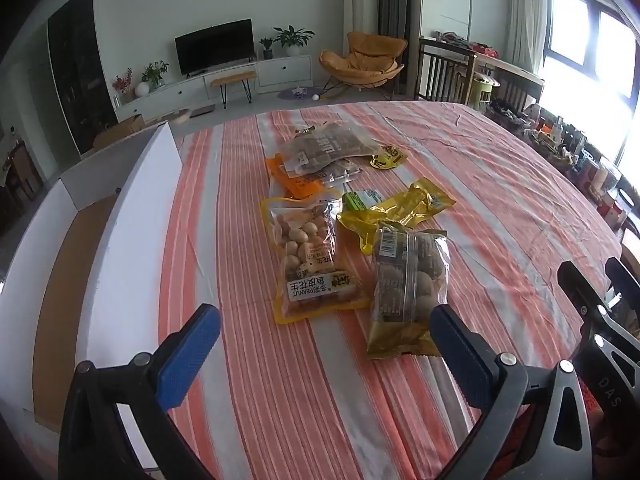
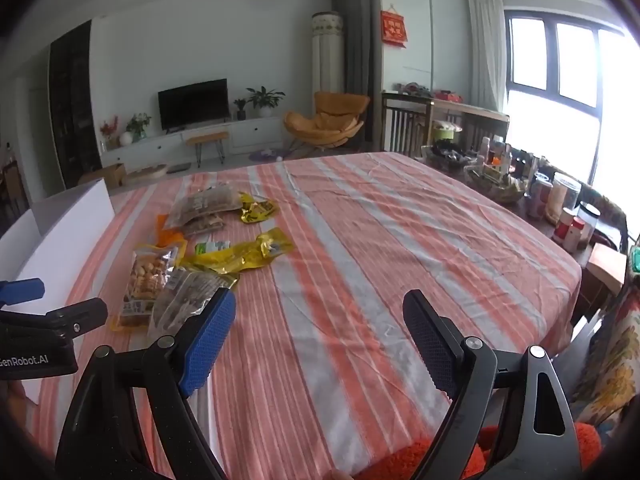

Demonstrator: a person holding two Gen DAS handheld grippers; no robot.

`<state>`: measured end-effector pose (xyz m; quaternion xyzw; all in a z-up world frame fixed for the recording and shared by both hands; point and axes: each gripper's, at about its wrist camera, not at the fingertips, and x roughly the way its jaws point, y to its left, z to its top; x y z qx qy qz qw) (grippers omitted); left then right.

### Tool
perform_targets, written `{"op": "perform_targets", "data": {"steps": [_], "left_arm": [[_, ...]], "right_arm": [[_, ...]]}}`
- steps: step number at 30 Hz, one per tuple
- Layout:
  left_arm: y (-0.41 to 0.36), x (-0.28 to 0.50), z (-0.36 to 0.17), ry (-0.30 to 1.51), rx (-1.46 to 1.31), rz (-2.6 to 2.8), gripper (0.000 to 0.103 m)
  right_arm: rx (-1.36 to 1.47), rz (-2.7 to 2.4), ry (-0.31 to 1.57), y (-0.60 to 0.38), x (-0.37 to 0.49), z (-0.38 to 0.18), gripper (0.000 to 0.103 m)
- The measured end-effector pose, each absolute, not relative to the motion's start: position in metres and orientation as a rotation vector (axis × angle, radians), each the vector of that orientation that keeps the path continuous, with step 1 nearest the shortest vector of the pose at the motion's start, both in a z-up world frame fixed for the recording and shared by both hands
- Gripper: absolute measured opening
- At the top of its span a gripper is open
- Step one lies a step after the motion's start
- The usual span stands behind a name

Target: Organize snacks

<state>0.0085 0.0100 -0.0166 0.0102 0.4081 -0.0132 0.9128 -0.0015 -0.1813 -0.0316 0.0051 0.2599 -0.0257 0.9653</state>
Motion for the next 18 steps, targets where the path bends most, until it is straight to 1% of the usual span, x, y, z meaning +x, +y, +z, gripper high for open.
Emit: {"op": "perform_targets", "data": {"steps": [18], "left_arm": [[0.0082, 0.0093, -0.0189, 0.844, 0.033, -0.033, 0.103]], "right_arm": [[0.008, -0.051, 0.525, -0.1797, -0.0011, -0.0342, 0.088]]}}
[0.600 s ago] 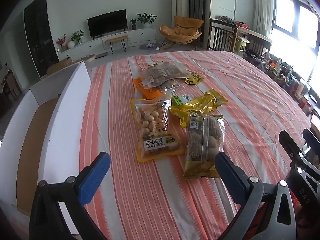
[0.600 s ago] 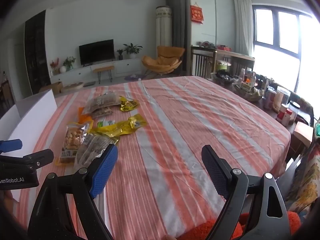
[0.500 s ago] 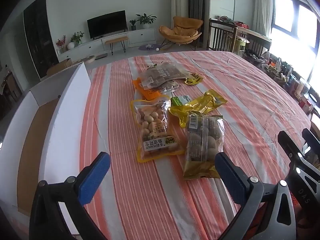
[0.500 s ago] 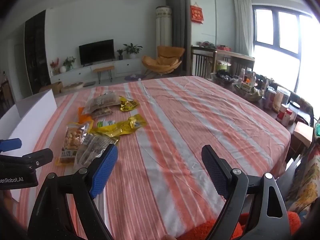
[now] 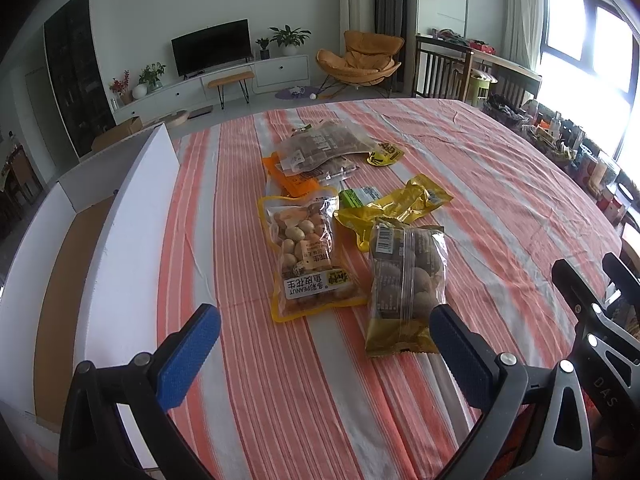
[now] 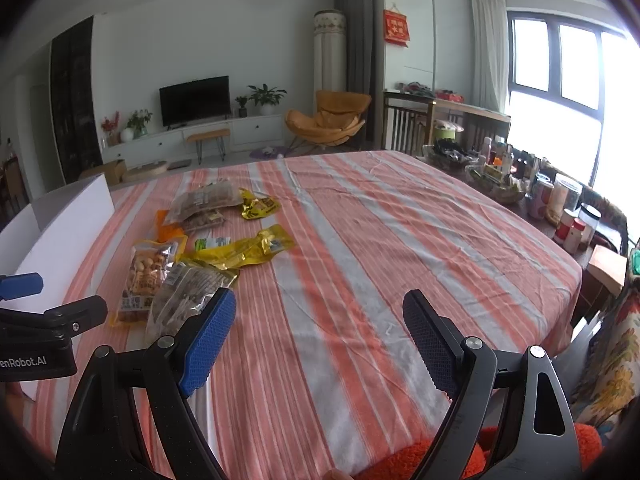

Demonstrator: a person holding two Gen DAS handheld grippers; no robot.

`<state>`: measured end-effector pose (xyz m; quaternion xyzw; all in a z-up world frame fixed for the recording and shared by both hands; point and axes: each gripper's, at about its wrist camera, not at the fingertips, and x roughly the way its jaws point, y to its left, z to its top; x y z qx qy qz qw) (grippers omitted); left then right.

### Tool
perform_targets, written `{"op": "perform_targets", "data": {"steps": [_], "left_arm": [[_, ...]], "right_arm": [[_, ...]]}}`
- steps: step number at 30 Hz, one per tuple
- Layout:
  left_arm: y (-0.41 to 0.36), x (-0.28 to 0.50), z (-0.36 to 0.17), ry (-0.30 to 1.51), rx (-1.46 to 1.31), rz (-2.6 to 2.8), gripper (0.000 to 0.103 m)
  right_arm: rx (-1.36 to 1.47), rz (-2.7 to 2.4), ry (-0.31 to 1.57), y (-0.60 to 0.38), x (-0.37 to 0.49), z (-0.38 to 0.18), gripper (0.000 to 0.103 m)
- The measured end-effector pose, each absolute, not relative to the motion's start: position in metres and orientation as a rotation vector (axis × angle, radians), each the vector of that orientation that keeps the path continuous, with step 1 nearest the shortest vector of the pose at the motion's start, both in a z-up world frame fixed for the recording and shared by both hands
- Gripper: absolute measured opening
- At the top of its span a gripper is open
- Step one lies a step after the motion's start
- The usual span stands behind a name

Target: Organize snacks

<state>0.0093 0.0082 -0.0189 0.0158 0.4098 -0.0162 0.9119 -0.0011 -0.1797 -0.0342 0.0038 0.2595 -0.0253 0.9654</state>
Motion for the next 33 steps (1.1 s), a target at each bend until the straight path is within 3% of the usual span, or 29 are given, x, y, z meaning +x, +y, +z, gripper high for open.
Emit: {"op": "perform_targets", "data": {"steps": [33], "left_arm": [[0.003, 0.012, -0.027, 0.862, 0.063, -0.023, 0.103]], "right_arm": [[-0.036, -0.059, 0.510, -0.180, 0.002, -0.045, 0.088]]}}
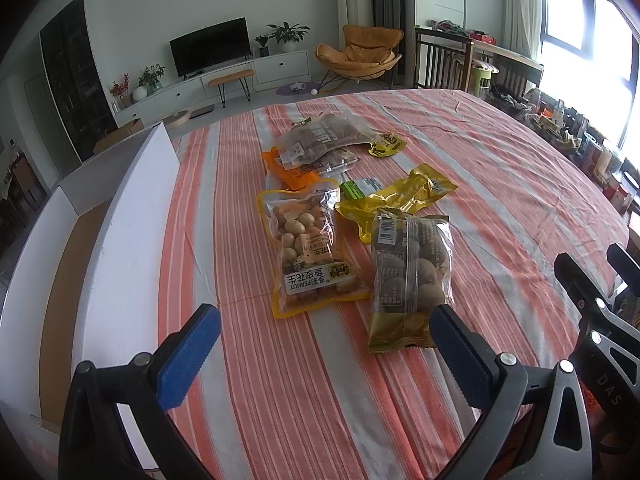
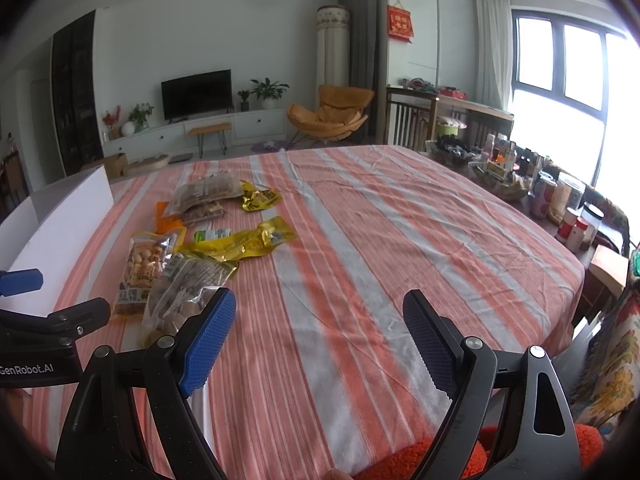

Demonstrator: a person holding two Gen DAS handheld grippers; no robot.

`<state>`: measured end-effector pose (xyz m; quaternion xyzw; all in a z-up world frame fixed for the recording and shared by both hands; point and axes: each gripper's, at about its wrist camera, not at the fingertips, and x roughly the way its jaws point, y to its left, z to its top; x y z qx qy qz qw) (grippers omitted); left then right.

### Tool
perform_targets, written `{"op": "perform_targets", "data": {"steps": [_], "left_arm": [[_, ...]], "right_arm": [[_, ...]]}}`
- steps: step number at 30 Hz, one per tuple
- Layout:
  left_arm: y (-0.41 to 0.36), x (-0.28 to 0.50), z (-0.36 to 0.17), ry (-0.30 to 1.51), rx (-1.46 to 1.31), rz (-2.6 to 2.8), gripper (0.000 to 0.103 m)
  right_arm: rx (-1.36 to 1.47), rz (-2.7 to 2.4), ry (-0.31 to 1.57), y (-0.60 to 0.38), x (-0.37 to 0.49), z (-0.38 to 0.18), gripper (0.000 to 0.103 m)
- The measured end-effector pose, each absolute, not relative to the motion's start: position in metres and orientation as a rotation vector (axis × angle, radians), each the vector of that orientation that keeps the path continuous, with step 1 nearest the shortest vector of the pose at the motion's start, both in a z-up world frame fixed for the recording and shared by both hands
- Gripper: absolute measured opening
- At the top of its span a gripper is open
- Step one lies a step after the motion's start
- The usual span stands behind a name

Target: Organize snacks

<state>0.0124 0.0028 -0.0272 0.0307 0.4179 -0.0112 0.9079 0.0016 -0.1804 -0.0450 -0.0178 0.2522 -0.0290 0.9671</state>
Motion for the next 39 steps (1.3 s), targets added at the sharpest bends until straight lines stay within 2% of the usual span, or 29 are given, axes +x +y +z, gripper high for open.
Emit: {"op": "perform_targets", "data": {"steps": [39], "left_arm": [[0.0049, 0.0129, -0.0361, 0.884, 0.073, -0.014, 0.103]], "right_arm": [[-0.055, -0.062, 0.524, -0.1796, 0.0043, -0.0495, 0.088]]}}
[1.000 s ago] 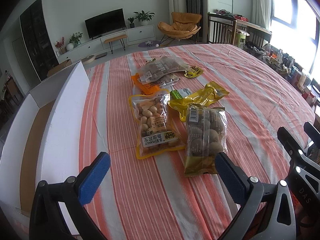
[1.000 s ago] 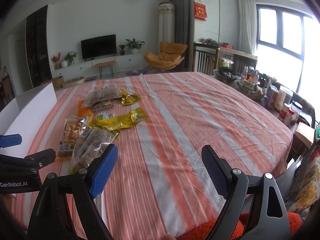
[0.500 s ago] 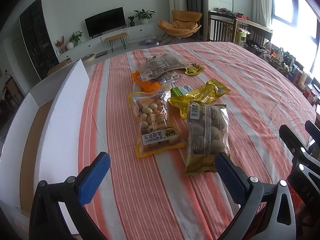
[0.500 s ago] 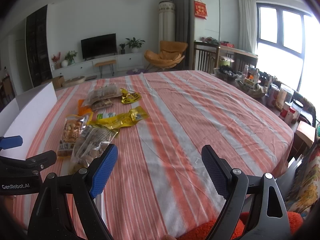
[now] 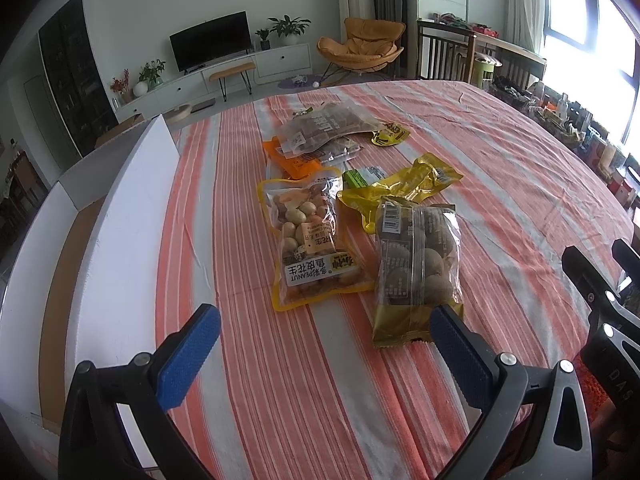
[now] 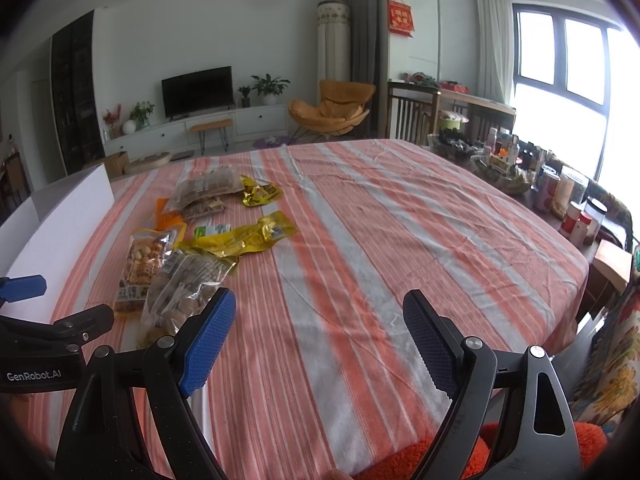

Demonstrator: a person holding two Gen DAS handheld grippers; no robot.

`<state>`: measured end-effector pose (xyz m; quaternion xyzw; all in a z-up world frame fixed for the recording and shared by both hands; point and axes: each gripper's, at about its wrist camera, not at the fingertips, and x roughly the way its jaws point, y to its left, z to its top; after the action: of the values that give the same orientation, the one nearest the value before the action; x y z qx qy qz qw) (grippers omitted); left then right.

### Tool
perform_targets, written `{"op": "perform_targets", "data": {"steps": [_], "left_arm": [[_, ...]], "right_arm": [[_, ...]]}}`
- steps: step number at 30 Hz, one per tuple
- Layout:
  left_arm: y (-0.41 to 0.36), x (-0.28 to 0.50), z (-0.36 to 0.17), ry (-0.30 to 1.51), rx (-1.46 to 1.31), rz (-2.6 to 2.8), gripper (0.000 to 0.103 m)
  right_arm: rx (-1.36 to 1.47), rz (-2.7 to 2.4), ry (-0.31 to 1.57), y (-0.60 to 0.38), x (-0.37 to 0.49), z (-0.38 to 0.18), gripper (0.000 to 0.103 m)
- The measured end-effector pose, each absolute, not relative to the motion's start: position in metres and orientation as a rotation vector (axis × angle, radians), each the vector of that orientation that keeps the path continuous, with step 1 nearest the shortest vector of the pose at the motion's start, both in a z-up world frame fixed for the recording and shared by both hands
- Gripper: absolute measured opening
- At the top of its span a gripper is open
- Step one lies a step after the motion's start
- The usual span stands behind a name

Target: Organize snacks

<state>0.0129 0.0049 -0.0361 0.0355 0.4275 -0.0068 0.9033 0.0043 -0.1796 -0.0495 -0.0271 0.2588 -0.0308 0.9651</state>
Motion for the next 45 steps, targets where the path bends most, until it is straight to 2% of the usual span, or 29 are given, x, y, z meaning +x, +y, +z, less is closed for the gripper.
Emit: {"op": "perform_targets", "data": {"steps": [31, 45], "left_arm": [[0.006, 0.018, -0.049, 0.947, 0.072, -0.005, 0.103], [0.021, 0.034, -0.090, 1.109, -0.013, -0.019, 0.103]], "right_arm": [[-0.058, -0.062, 0.551, -0.180, 0.007, -0.052, 0.088], [-0.077, -0.066, 0.574, -0.178, 0.005, -0.061, 0.088]]}}
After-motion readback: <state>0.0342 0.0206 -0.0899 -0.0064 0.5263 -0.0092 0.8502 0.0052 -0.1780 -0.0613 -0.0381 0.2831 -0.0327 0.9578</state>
